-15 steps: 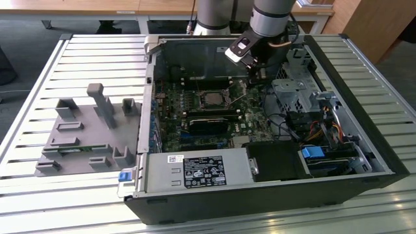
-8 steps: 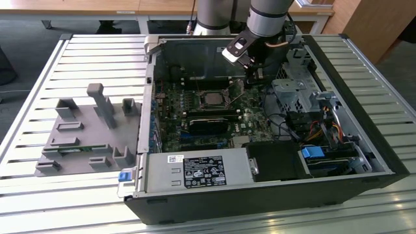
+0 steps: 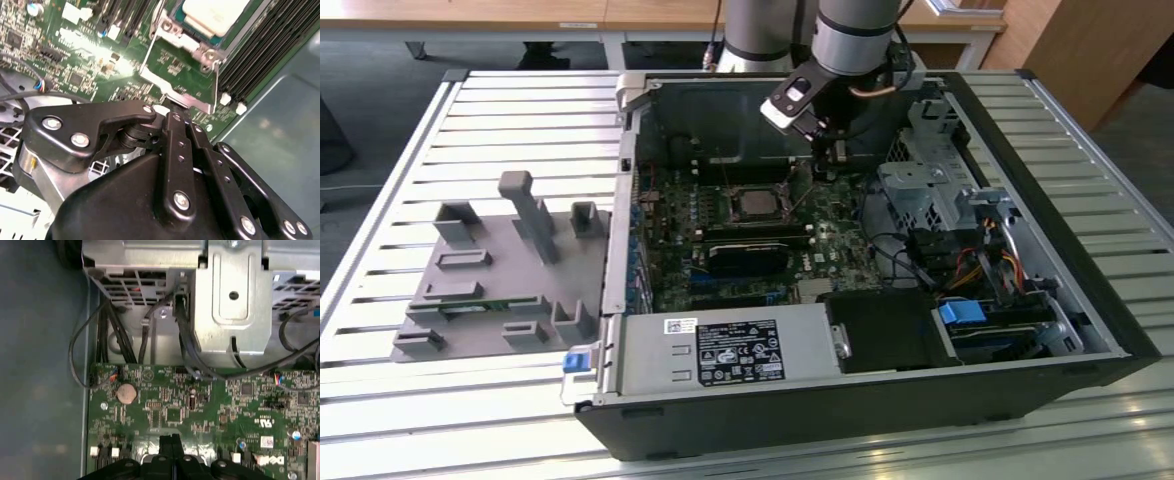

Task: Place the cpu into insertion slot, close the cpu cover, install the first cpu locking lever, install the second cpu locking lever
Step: 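Close the cpu cover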

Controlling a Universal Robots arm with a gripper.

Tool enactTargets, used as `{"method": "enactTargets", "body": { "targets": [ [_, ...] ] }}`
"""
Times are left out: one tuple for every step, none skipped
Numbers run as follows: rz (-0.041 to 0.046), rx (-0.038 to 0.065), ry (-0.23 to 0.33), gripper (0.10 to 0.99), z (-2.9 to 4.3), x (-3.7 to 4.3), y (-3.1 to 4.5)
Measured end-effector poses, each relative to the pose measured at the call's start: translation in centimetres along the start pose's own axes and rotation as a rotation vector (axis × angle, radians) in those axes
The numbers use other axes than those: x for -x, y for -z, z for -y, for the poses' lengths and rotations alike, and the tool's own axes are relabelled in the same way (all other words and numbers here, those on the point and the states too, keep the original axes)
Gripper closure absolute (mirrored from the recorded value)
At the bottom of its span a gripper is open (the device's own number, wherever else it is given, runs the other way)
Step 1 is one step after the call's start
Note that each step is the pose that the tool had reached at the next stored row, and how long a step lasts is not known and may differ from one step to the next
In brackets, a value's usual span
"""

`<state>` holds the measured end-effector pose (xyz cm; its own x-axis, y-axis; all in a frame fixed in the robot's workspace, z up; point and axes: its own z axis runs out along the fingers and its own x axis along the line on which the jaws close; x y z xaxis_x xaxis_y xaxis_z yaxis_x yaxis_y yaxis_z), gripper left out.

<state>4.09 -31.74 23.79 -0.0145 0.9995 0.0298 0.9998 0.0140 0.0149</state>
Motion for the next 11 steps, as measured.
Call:
{"method": "enactTargets", "body": {
  "targets": [
    [0.0000, 0.000, 0.000, 0.980, 0.17, 0.00, 0.00],
    [-0.0001, 0.000, 0.000, 0.980, 0.35, -0.01, 0.00],
    [-0.0001, 0.000, 0.000, 0.980, 0.52, -0.01, 0.00],
    [-0.0001, 0.000, 0.000, 0.980, 0.67, -0.01, 0.00],
    [-0.0001, 0.000, 0.000, 0.980, 0.81, -0.01, 0.00],
    [-0.0001, 0.000, 0.000, 0.980, 0.96, -0.02, 0.01],
    [-0.0001, 0.000, 0.000, 0.980, 1.10, -0.02, 0.01],
    [0.0000, 0.000, 0.000, 0.980, 1.24, -0.02, 0.01],
    [-0.0001, 0.000, 0.000, 0.980, 1.37, -0.02, 0.01],
    [-0.0001, 0.000, 0.000, 0.980, 1.50, -0.02, 0.01],
    [-0.0001, 0.000, 0.000, 0.980, 1.62, -0.02, 0.01]
  ]
}}
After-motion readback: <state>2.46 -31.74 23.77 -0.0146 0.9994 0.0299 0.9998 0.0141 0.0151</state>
